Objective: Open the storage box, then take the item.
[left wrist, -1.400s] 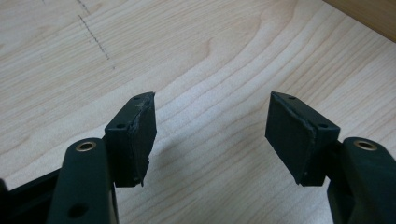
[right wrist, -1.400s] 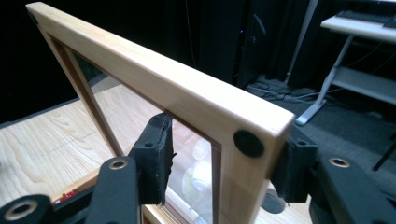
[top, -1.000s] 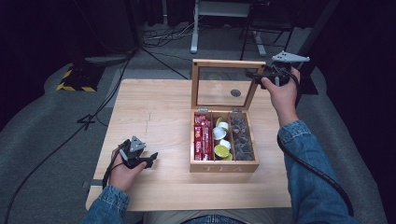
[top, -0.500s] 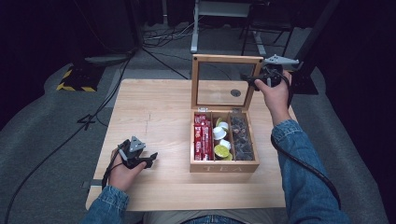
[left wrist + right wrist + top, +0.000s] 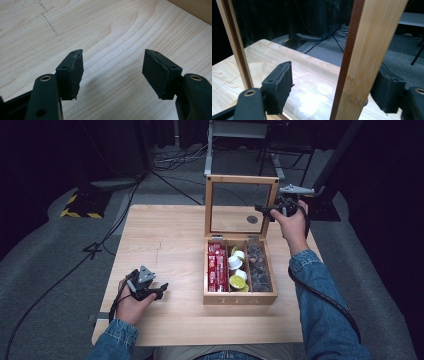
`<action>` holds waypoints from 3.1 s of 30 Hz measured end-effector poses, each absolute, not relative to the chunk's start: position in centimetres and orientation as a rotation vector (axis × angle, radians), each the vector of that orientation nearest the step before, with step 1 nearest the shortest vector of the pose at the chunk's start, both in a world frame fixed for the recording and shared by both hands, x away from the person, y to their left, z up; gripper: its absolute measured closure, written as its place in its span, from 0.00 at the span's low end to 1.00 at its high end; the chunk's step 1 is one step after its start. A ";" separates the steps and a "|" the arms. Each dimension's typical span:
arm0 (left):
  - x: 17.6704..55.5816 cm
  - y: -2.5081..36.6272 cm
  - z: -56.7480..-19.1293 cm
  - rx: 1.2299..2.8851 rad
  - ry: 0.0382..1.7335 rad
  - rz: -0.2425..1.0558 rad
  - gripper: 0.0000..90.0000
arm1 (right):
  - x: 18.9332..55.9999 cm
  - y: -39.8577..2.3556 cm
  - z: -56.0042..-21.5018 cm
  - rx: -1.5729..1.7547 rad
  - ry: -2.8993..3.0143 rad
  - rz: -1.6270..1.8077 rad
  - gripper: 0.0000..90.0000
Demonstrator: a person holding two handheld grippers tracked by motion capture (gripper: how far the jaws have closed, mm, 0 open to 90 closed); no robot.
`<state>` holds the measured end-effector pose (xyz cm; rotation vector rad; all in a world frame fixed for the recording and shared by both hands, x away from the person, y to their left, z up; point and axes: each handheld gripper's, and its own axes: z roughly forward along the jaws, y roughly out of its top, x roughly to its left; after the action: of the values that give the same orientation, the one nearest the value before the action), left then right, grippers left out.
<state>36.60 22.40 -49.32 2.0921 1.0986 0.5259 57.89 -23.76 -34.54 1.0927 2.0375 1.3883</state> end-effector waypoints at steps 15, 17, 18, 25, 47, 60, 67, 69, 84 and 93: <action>36.6 22.5 -49.2 2.098 1.091 0.537 0.38 | 58.4 -23.8 -36.0 1.138 2.029 1.345 0.26; 36.6 22.5 -49.2 2.102 1.089 0.537 0.38 | 58.4 -23.8 -36.2 1.143 2.029 1.345 0.26; 36.6 22.5 -49.3 2.101 1.091 0.533 0.38 | 58.4 -23.8 -36.2 1.143 2.030 1.343 0.26; 36.7 22.5 -49.3 2.103 1.095 0.527 0.38 | 58.3 -23.9 -36.2 1.145 2.047 1.319 0.27; 37.4 22.1 -49.0 2.088 1.104 0.483 0.37 | 55.0 -25.2 -33.3 1.108 2.099 1.336 0.22; 37.8 20.8 -48.6 2.147 1.062 0.476 0.37 | 50.7 -23.1 -32.6 0.962 2.183 1.453 0.30; 37.7 20.8 -48.5 2.148 1.057 0.474 0.37 | 48.2 -20.7 -33.0 0.880 2.271 1.466 0.35; 37.5 20.7 -48.5 2.149 1.061 0.471 0.37 | 47.5 -19.9 -33.2 0.853 2.297 1.470 0.36; 37.1 21.4 -49.2 2.173 1.089 0.455 0.36 | 44.6 -15.3 -35.4 0.769 2.476 1.415 0.46; 36.8 21.7 -49.6 2.209 1.104 0.446 0.35 | 45.3 -13.7 -38.4 0.779 2.602 1.368 0.51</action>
<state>36.80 21.71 -49.57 2.2090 1.1042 0.4456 45.30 -13.66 -38.40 0.7794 2.6018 1.3679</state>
